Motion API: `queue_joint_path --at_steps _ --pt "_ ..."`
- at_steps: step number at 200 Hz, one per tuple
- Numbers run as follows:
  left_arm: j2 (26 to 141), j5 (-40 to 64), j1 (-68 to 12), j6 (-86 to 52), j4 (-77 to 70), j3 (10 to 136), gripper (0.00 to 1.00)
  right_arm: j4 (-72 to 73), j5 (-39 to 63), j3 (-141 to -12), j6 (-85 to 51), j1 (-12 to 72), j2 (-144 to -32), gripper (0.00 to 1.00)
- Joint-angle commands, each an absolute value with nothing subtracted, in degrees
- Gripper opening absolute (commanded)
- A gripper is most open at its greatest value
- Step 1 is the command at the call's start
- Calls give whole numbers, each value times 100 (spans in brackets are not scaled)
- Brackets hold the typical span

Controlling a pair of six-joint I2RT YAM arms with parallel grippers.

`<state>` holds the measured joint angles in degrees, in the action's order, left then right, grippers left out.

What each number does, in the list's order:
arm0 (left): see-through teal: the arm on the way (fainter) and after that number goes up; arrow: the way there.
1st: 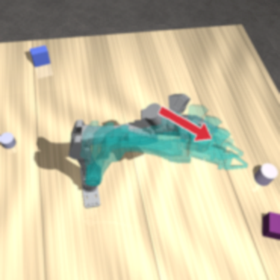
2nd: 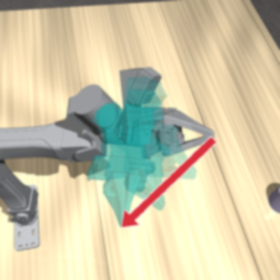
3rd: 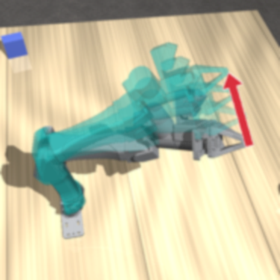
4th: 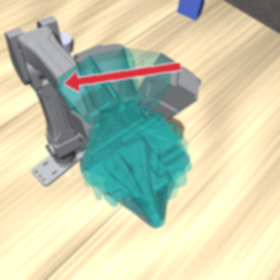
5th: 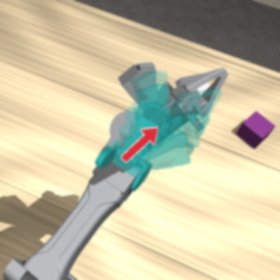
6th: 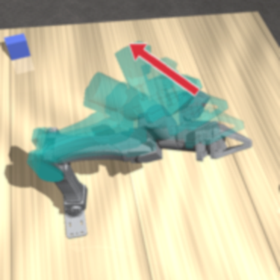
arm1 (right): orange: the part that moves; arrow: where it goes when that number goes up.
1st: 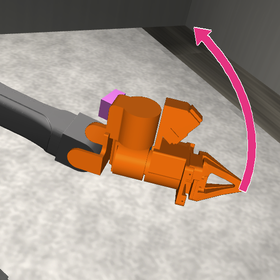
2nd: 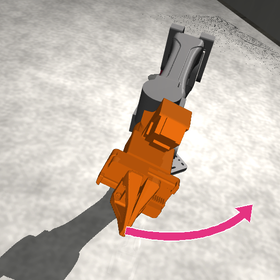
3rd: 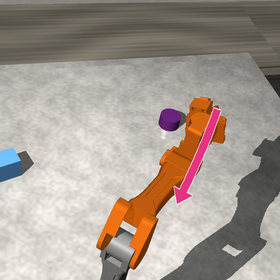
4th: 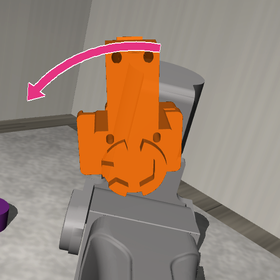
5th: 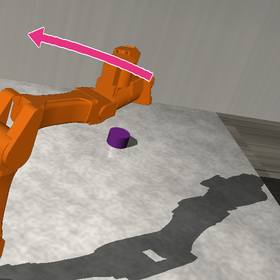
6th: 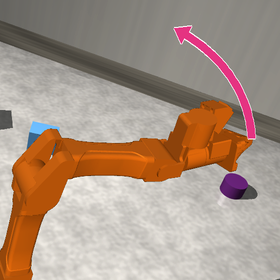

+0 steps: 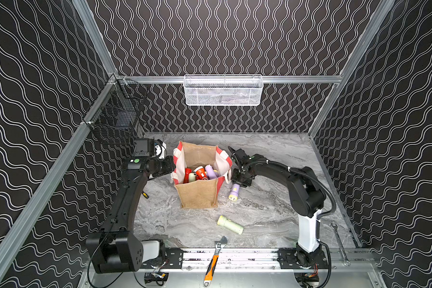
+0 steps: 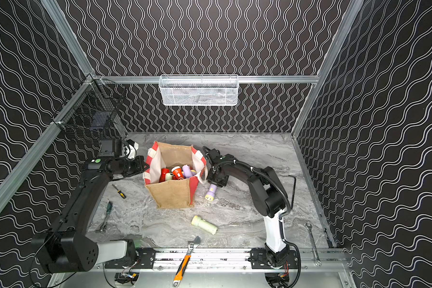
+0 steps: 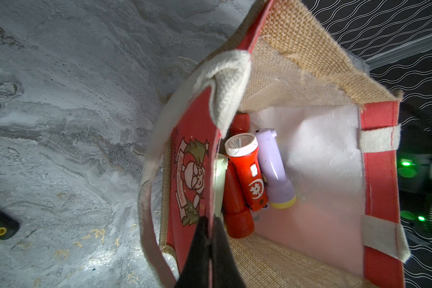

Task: Put the flashlights into the tote bags
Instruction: Pick up the flashlight from the center of the board, then place the flashlight in the canvas bag.

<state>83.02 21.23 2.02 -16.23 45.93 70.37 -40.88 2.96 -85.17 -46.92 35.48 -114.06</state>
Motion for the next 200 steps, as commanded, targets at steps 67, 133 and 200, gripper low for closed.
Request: queue_joint_path --at_steps 67,133,200 --pt "8136 2223 202 -1589 4423 7049 5 -5204 -1184 -9830 -4120 3504 -9654 24" --pt "8088 2245 202 -1609 4440 7066 4 -4360 513 -12268 -3793 3751 -10773 24" --pt "8167 2303 202 -1616 4377 7023 5 -3636 1714 -12943 -4010 4533 -12234 26"
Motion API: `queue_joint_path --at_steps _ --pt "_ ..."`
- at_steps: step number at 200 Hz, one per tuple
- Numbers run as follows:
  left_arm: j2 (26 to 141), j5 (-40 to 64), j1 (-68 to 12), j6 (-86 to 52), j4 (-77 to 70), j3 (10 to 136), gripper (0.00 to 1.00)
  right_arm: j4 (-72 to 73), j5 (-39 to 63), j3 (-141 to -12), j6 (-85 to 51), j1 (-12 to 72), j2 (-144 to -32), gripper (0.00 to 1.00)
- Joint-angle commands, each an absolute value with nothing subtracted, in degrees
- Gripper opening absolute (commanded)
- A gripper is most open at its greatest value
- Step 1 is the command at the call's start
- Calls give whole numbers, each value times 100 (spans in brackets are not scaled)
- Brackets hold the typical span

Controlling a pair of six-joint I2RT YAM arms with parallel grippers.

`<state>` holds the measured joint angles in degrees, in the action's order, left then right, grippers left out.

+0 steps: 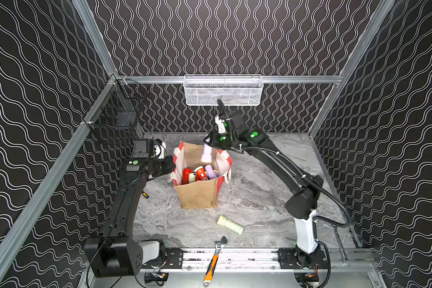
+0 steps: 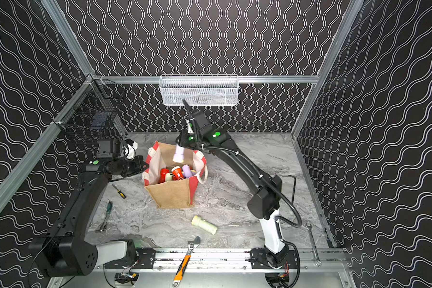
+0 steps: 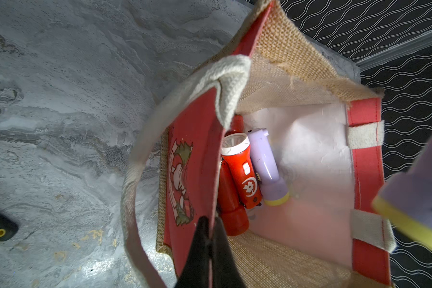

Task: Put the flashlights into the tote bags
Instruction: Place the flashlight in the canvas bag.

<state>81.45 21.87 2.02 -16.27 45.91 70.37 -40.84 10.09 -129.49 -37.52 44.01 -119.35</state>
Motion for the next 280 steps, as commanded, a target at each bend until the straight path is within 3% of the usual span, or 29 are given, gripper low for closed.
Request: queue_joint_path --at_steps 1,69,129,188,221,280 --pt "8166 2303 202 -1617 4381 7023 5 -3624 1740 -12936 -4022 4534 -12247 26" --pt "8165 2285 202 -1612 4373 6997 5 -3441 1933 -12258 -4077 4836 -12673 26" --pt "8166 2232 203 -1592 4395 7013 4 -3697 2050 -12427 -4115 4852 -13399 27" --pt "8217 2208 202 -1582 4412 7019 4 -3907 1742 -12509 -4187 4851 -13632 40" --pt "8217 2214 202 -1598 4399 7014 5 -4004 1416 -12513 -4025 4841 -13366 51" --pt "8148 2253 202 -1624 4359 6988 5 -3902 1018 -11875 -3462 4747 -12009 56"
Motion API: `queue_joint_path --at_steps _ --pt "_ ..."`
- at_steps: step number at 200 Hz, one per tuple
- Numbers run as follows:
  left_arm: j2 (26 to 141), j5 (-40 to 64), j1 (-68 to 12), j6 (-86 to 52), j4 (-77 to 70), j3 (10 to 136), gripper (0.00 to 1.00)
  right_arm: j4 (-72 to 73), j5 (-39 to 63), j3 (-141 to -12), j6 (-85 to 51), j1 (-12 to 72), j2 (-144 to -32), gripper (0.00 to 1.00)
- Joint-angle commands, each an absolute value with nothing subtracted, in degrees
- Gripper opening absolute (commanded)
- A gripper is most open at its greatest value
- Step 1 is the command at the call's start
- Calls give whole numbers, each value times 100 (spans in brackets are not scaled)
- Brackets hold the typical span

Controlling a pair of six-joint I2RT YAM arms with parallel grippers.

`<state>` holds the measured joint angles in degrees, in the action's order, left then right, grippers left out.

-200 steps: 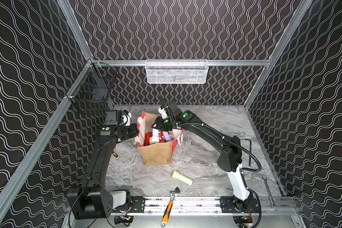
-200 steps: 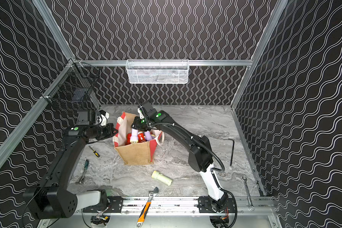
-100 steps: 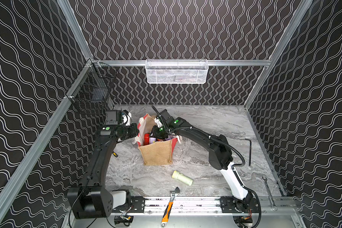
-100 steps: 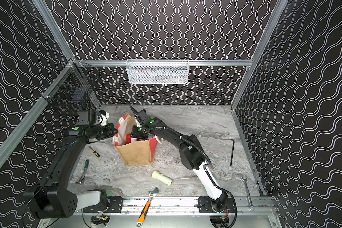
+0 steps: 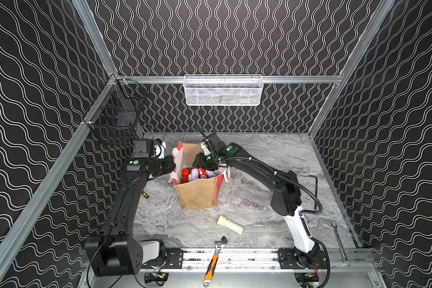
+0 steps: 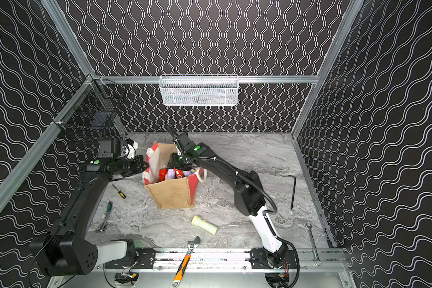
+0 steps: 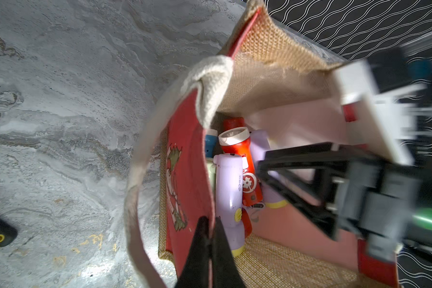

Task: Put the flashlights into the tote bags
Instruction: Place the flashlight in the canvas bag, then pick up the flashlight from the center of the board.

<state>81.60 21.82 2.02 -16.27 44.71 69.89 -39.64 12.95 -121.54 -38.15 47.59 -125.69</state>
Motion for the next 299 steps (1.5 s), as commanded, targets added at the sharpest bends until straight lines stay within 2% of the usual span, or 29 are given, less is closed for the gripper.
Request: queue_joint_path --at_steps 1,47,93,180,220,299 --pt "8148 2252 202 -1621 4359 6992 5 -3907 1019 -11866 -3449 4742 -11985 56" --pt "8131 2231 209 -1623 4360 6989 5 -3943 321 -10957 -2755 4714 -10420 59" --pt "8186 2191 203 -1626 4390 7029 5 -4004 -455 -10165 -2631 4456 -9229 60" --pt "8276 2049 202 -1626 4449 7100 5 -4422 -834 -8041 -2310 4140 -7655 59" --pt "8346 1997 202 -1600 4544 7241 5 -4830 -811 -7385 -2602 4226 -7404 59" --pt "8354 1763 202 -1596 4588 7278 4 -5018 -639 -6656 -2673 4955 -7537 59"
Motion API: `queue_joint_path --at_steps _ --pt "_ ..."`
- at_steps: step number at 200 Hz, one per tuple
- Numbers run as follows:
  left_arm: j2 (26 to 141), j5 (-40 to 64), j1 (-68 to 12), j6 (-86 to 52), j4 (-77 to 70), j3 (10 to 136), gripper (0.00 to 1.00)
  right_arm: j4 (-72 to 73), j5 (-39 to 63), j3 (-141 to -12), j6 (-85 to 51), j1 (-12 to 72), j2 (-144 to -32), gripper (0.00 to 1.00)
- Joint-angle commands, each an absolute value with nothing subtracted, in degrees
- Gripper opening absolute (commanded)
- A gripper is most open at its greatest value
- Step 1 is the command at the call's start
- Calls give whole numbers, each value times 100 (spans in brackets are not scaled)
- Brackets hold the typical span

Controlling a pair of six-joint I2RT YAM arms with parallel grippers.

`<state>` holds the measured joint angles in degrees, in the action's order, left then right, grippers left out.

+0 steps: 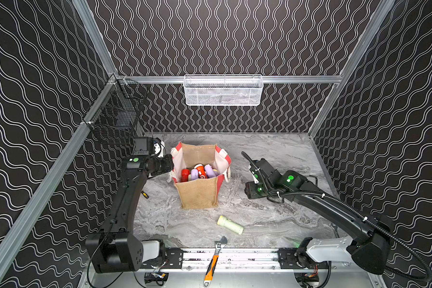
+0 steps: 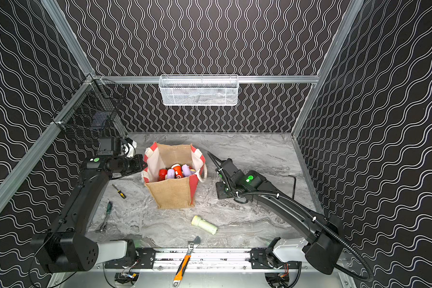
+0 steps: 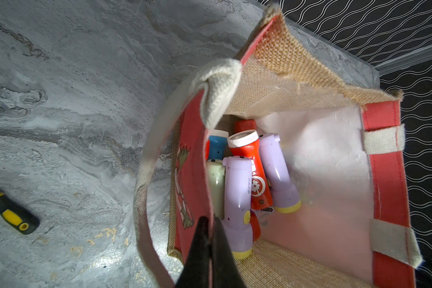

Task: Put the flashlights into the tote bags
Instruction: Pick up the flashlight from the center of the board.

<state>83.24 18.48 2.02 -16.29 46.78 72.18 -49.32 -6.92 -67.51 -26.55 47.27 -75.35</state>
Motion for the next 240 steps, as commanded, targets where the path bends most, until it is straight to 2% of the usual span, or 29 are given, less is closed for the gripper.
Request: queue_joint_path --at_steps 1,85,136,240 --pt "8356 1760 202 -1598 4588 7278 4 -5018 -645 -6646 -2668 4969 -7530 59" --pt "8292 1749 202 -1584 4492 7155 5 -4855 -151 -6096 -2872 5722 -7097 61" --pt "8303 1747 205 -1579 4500 7168 5 -4999 -339 -6131 -2779 6338 -7794 60" --pt "8414 1833 202 -1573 4480 7225 6 -5099 -185 -6170 -2327 6745 -8872 62"
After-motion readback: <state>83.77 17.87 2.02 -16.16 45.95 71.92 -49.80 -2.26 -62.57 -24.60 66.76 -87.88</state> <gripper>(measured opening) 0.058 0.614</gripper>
